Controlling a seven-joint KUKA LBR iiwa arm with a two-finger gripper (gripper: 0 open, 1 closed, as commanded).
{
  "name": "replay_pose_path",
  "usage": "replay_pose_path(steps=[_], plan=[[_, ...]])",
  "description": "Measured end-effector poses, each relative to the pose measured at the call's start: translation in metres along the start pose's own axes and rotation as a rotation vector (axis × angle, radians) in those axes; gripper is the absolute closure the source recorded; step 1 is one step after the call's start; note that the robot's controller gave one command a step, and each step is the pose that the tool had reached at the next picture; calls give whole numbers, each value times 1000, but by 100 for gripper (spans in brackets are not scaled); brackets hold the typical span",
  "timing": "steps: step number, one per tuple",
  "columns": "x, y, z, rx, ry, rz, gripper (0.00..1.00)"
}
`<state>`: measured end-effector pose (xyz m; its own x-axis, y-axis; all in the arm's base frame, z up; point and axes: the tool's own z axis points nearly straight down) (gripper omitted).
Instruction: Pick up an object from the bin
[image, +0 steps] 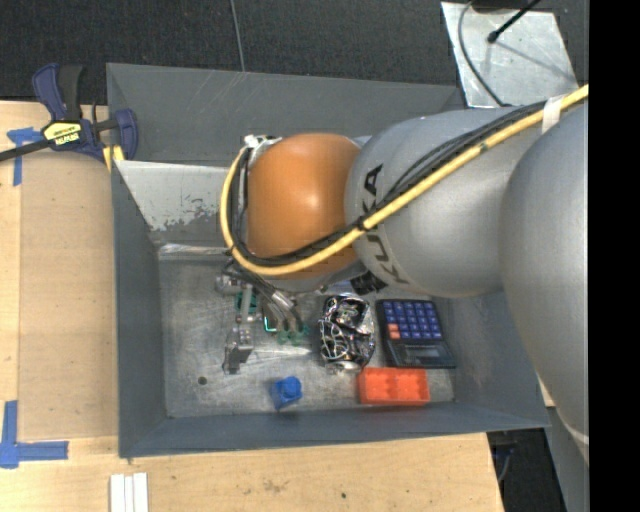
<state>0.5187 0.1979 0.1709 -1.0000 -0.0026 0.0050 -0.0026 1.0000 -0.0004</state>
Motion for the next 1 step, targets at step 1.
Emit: replay_pose_path(steps=[1], plan=[[-2, -1, -4, -2, -7, 3, 0]])
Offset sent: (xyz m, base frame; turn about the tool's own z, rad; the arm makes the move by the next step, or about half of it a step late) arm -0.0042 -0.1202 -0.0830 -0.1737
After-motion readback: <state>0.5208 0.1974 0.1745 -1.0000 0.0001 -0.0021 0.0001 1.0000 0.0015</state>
